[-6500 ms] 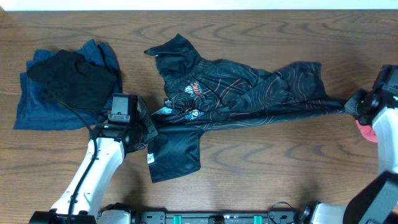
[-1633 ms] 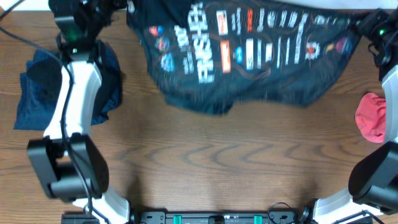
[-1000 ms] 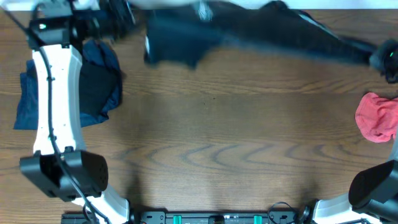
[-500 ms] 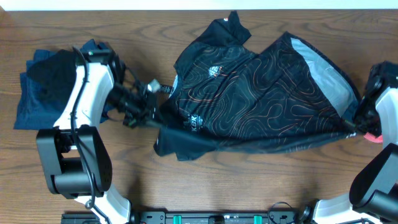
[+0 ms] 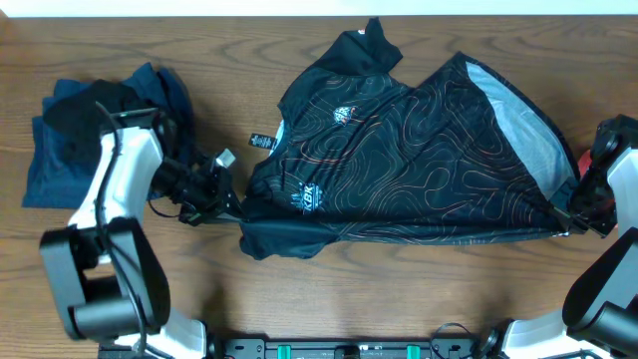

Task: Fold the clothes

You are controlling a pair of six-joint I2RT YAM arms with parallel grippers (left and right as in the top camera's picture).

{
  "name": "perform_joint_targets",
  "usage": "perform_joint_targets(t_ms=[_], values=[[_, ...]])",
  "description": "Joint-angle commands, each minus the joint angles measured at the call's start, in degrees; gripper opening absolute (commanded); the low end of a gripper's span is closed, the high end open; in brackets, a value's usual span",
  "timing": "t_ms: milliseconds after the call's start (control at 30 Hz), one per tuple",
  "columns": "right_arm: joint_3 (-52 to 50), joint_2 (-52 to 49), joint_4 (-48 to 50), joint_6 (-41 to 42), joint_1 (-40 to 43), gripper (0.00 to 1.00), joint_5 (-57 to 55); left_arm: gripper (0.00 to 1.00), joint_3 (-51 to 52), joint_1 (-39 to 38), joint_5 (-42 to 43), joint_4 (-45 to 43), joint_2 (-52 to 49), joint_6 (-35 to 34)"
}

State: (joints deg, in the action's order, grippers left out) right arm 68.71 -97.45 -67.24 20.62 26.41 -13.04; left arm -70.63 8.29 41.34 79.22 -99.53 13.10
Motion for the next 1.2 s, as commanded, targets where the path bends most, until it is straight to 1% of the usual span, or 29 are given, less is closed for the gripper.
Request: perform_joint_targets(t_ms=[0, 100, 133, 167, 200, 233, 400, 467, 533, 667, 733, 867, 967, 1167], values=[[-0.6, -0.3, -1.2, 1.0, 0.1, 0.04, 1.3, 0.06, -0.1, 0.3, -0.7, -0.2, 2.2, -1.0], [-0.7, -0.3, -3.1, 0.9, 0.2, 0.11, 1.2, 0.06, -0.1, 0.3, -0.7, -0.3, 2.2, -1.0], [-0.7, -0.3, -3.7, 0.7, 0.2, 0.15, 1.0, 0.06, -0.1, 0.3, -0.7, -0.3, 2.2, -1.0], [-0.7, -0.3, -4.2, 0.2, 0.2, 0.25, 1.0, 0.06, -0.1, 0.3, -0.7, -0.3, 2.2, -1.0], [-0.7, -0.3, -4.4, -0.1, 0.2, 0.29, 1.0, 0.06, -0.1, 0.3, -0.7, -0.3, 2.2, -1.0], [-0.7, -0.3, -4.4, -0.1, 0.2, 0.31, 1.0, 0.06, -0.1, 0.3, -0.7, -0.3, 2.2, -1.0], [-0.7, -0.3, -2.0, -0.1, 0.2, 0.29, 2.4, 0.06, -0.1, 0.3, -0.7, -1.6, 2.2, -1.4], [-0.7, -0.4, 0.4, -0.1, 0.2, 0.31, 3.5, 0.06, -0.1, 0.3, -0.7, -2.0, 2.2, -1.4], [-1.3, -0.4, 3.4, -0.3, 0.2, 0.37, 3.7, 0.06, -0.1, 0.3, -0.7, -2.2, 2.2, -1.4], [-3.4, -0.4, 10.9, -4.2, 0.1, 0.37, 9.1, 0.06, -0.1, 0.3, -0.7, -3.4, 2.2, -1.7], [-5.2, -0.4, 15.2, -6.3, 0.1, 0.38, 11.7, 0.06, -0.1, 0.3, -0.7, -4.6, 2.2, -3.2], [-8.9, -0.4, 21.7, -8.7, 0.2, 0.42, 11.5, 0.06, -0.1, 0.3, -0.7, -6.6, 2.2, -5.5], [-10.3, -0.4, 22.6, -9.4, 0.3, 0.44, 9.9, 0.06, -0.1, 0.3, -0.7, -7.3, 2.2, -5.5], [-12.1, -0.4, 21.6, -9.3, 0.3, 0.45, 7.8, 0.06, -0.1, 0.3, -0.7, -7.5, 2.2, -5.5]])
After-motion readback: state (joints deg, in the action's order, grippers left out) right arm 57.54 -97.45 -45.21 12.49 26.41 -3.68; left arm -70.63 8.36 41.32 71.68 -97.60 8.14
